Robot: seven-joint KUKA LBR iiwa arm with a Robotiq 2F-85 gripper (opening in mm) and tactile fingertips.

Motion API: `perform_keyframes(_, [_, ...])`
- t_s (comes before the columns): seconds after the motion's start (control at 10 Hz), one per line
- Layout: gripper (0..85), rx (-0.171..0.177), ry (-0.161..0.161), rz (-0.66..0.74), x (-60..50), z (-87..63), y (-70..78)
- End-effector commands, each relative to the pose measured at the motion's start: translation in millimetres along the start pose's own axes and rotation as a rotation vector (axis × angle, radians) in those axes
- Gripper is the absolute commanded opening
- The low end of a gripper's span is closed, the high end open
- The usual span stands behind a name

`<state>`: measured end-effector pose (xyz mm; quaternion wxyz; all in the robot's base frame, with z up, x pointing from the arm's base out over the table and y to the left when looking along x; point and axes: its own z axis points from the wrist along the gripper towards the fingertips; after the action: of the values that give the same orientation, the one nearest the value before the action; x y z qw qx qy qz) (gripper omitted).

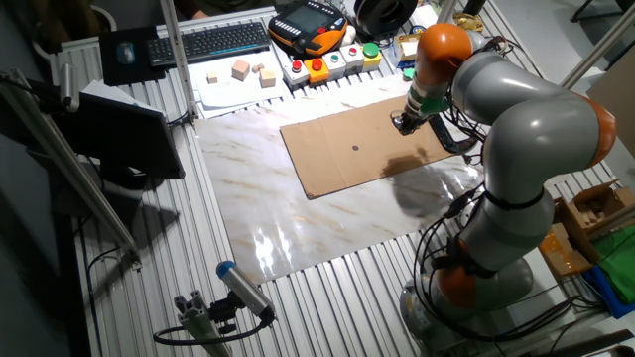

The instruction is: Hold a small block with the gripper and sweep it from left to right on the table

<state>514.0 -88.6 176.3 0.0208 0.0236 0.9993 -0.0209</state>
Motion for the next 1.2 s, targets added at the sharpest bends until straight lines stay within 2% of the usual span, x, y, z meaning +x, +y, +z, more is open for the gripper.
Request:
perform_keyframes(0.0, [0.7, 0.003, -0.002, 0.002, 0.0, 0.0, 0.0])
perform_keyframes(0.3, [0.7, -0.008, -0.006, 0.004, 0.0, 0.0, 0.0])
perform_keyframes(0.6, [0.7, 0.007, -0.011, -0.011, -1.4, -2.3, -2.0])
perform_keyframes(0.9, [0.7, -0.003, -0.003, -0.039, -11.4, -3.2, -17.4])
perform_keyframes(1.1, [0.7, -0.005, -0.001, -0.058, -22.8, 5.1, -32.0])
